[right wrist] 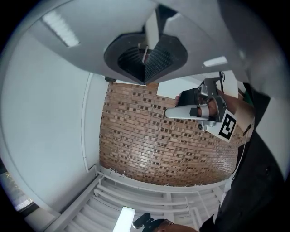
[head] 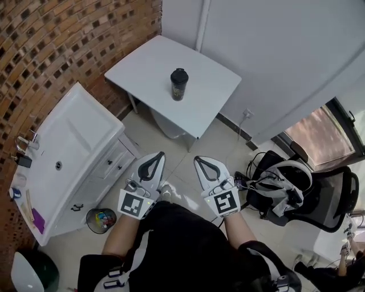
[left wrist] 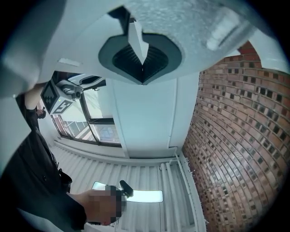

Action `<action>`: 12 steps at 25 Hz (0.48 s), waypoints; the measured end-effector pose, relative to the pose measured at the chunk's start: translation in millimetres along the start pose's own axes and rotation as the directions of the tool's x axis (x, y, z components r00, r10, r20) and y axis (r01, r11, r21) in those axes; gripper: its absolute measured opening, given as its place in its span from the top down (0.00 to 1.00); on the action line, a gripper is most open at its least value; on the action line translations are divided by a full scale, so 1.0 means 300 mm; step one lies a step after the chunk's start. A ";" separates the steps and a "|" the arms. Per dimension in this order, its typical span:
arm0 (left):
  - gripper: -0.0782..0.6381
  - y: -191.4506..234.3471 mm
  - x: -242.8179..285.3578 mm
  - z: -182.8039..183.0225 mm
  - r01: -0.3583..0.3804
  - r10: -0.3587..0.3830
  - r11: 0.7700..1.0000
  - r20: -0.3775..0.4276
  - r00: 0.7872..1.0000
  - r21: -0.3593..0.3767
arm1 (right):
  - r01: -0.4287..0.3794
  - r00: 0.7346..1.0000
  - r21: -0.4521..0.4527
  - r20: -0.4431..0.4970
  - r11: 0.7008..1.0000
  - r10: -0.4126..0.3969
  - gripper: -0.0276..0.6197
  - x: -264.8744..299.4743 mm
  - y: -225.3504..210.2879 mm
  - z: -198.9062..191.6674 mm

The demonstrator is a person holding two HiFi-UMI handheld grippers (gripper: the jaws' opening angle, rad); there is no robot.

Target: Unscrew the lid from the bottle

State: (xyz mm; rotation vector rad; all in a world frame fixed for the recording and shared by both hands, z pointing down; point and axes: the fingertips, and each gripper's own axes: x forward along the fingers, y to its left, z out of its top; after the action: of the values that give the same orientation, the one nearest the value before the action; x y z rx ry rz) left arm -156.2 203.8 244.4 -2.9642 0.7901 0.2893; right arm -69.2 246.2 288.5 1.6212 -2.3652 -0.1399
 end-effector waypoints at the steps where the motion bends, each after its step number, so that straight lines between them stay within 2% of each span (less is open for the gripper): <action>1: 0.89 0.027 0.032 0.005 0.012 -0.012 1.000 0.020 1.000 -0.003 | 0.009 1.000 0.020 0.005 1.000 -0.009 0.95 0.031 -0.026 0.007; 3: 0.89 0.073 0.092 0.005 0.028 -0.027 0.999 0.050 0.998 -0.020 | 0.022 0.999 0.035 -0.025 0.999 -0.021 0.95 0.079 -0.074 -0.007; 6: 0.89 0.162 0.156 -0.038 0.026 -0.025 0.999 0.022 0.999 -0.045 | 0.030 0.997 0.019 -0.070 0.999 -0.029 0.95 0.155 -0.125 -0.022; 12: 0.89 0.244 0.282 -0.032 0.044 -0.038 0.994 0.060 0.998 -0.097 | 0.033 0.999 0.129 -0.040 0.991 -0.029 0.95 0.242 -0.218 -0.001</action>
State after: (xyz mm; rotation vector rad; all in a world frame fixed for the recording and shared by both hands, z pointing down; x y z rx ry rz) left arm -119.1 98.2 236.5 -3.0436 0.7286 0.4215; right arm -34.6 154.8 285.9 1.7035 -2.3656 0.0393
